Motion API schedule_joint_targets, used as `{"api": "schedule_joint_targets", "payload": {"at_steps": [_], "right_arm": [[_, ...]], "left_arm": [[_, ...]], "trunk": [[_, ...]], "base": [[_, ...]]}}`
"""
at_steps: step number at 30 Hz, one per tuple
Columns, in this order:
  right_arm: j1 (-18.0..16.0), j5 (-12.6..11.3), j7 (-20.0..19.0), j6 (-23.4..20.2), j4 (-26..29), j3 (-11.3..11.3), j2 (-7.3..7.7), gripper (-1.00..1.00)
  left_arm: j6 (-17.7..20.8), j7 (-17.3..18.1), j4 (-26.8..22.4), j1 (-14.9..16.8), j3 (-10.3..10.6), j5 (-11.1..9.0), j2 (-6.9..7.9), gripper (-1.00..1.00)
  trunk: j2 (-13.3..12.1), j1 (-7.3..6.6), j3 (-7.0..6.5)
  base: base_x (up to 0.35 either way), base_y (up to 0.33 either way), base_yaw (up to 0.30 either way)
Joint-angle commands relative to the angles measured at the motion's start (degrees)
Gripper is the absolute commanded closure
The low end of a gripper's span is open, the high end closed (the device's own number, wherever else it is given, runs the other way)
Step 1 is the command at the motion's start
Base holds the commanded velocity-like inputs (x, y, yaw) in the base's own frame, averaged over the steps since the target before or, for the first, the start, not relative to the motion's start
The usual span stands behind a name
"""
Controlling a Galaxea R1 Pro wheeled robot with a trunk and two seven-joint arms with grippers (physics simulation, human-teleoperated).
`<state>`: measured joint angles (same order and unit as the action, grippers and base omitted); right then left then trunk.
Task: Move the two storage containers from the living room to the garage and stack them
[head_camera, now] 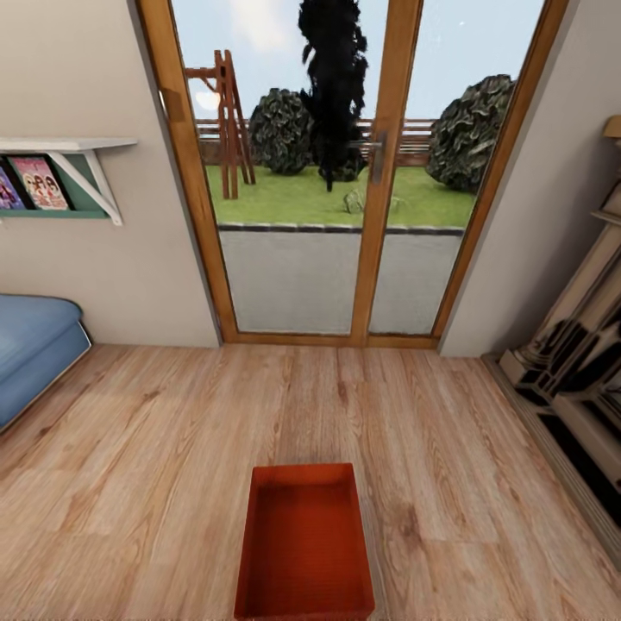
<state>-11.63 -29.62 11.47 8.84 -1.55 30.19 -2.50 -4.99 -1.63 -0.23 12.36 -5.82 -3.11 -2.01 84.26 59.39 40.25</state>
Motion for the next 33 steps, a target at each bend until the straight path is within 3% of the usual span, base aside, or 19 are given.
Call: {"api": "schedule_joint_targets", "payload": {"at_steps": [1,33], "right_arm": [[-0.1,-0.5,0.0,0.3,-0.2,0.5,-0.03,-1.0],[-0.1,-0.5,0.0,0.3,-0.2,0.5,-0.03,-1.0]], "left_arm": [[-0.2,0.0,0.1,0.0,-0.3,-0.3,-0.02,-1.0],[-0.2,0.0,0.1,0.0,-0.3,-0.3,-0.02,-1.0]], "trunk": [[0.0,0.0,0.14],[0.0,0.0,3.03]], "base": [[0.0,0.0,0.0],[0.0,0.0,0.0]]}}
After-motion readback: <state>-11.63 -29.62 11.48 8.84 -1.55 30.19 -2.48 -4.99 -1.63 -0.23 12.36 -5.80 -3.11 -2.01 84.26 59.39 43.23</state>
